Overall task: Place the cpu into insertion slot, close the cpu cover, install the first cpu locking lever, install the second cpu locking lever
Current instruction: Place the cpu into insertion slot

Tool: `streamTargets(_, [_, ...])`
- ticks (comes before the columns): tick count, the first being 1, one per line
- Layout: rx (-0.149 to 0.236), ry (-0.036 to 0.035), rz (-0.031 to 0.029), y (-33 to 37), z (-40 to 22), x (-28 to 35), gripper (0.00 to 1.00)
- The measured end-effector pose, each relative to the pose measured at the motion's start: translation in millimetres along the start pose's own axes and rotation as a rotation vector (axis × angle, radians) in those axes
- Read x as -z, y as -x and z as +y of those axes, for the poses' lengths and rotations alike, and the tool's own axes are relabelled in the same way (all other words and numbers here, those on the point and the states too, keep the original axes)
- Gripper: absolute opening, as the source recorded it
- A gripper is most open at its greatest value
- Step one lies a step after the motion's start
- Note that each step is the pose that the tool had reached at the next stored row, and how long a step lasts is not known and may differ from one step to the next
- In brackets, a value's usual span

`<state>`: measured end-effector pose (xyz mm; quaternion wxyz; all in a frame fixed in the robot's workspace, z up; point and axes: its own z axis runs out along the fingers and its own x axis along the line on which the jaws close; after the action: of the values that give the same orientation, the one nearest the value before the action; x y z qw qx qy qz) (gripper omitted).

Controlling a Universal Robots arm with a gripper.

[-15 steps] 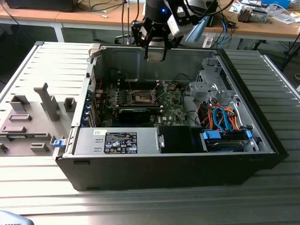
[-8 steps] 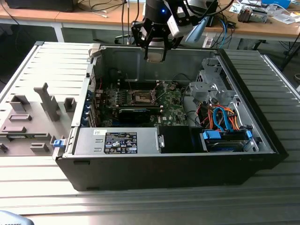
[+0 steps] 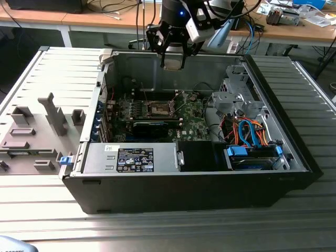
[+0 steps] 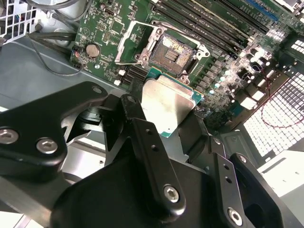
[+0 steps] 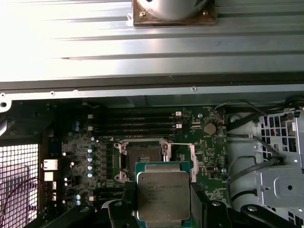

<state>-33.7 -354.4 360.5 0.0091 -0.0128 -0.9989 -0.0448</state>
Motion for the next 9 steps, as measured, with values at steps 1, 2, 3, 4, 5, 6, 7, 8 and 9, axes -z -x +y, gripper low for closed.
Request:
streamTargets(1, [0.0,0.0,0.0,-0.2,0.0,-0.2,0.55])
streamTargets(2, [0.0,0.0,0.0,-0.4,0.0,-0.3,0.55])
streamTargets(3, [0.0,0.0,0.0,-0.6,-0.1,-0.5,0.55])
streamTargets(4, [0.0,0.0,0.0,-0.8,-0.1,-0.6,0.55])
streamTargets(5, [0.0,0.0,-0.0001,-0.9,-0.1,-0.8,0.55])
streamTargets(6, [0.0,0.0,0.0,-1.1,-0.1,-0.9,0.55])
streamTargets(7, [0.0,0.0,0.0,-1.2,-0.1,-1.1,0.55])
streamTargets(8, [0.0,0.0001,0.0,-1.3,-0.1,-1.2,0.55])
streamTargets(9, [0.0,0.0,0.0,-1.5,-0.2,-1.3,0.55])
